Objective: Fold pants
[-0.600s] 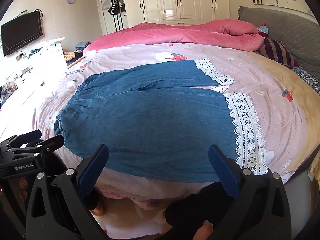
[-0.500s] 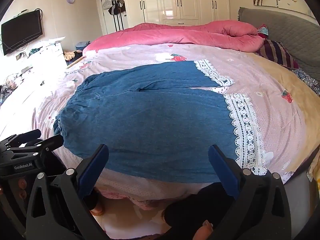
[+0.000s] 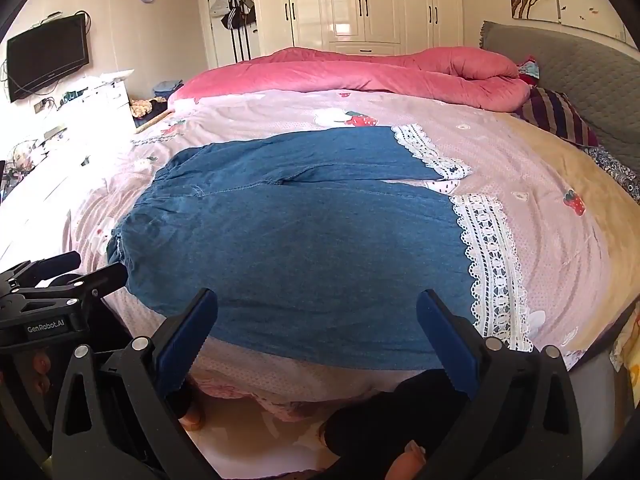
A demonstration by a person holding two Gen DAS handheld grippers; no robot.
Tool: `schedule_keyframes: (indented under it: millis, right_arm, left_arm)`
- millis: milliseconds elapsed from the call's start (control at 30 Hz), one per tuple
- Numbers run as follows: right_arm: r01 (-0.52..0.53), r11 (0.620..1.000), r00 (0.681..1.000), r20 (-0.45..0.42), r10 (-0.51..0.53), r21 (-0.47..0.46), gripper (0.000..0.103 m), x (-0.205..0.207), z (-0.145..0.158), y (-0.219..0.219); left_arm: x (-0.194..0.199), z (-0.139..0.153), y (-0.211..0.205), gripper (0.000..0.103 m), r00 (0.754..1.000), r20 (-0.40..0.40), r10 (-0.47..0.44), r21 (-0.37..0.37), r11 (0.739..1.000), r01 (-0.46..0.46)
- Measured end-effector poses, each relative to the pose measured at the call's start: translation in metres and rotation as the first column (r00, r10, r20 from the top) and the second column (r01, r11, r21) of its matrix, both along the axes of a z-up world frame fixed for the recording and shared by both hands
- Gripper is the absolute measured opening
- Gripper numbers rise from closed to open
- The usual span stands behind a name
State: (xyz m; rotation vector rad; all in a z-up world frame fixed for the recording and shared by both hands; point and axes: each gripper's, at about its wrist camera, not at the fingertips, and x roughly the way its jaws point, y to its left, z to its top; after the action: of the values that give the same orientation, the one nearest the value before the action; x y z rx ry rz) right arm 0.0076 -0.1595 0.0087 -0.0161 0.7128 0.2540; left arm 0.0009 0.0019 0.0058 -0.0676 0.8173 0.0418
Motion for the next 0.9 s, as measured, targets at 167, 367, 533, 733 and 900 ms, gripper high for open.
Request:
schedule_keyframes:
  millis: [167, 367, 533, 733, 900]
  right_arm:
    - [0.001, 1.000, 1.000, 0.004, -0.001, -0.002, 0.099, -0.0004, 0.0006, 0.0002]
    - [0.001, 1.000, 1.000, 0.007, -0.001, -0.005, 0.099, -0.0013, 0.0008, -0.0003]
    - [0.003, 1.000, 1.000, 0.006, -0.003, -0.007, 0.099, -0.0010, 0.0010, -0.0005]
    - [0.006, 1.000, 1.000, 0.012, -0.005, -0.014, 0.099, -0.0018, 0.0010, -0.0008]
    - [0.007, 1.000, 1.000, 0.010, -0.007, -0.017, 0.099, -0.0018, 0.0001, 0.0000]
  left_arm:
    - [-0.0007, 0.0004, 0.0006, 0.094, 1.000, 0.007, -0.002, -0.003, 1.000, 0.002]
    - [-0.0007, -0.0001, 0.0013, 0.094, 1.000, 0.008, -0.001, -0.005, 1.000, 0.001]
    - [-0.0006, 0.0013, 0.0017, 0.094, 1.000, 0.011, 0.000, -0.005, 1.000, 0.000]
    - [-0.0007, 0.0021, 0.0014, 0.094, 1.000, 0.010, -0.001, -0.003, 1.000, 0.001]
    - [-0.0002, 0.0022, 0.0010, 0.094, 1.000, 0.012, -0.001, -0.003, 1.000, 0.001]
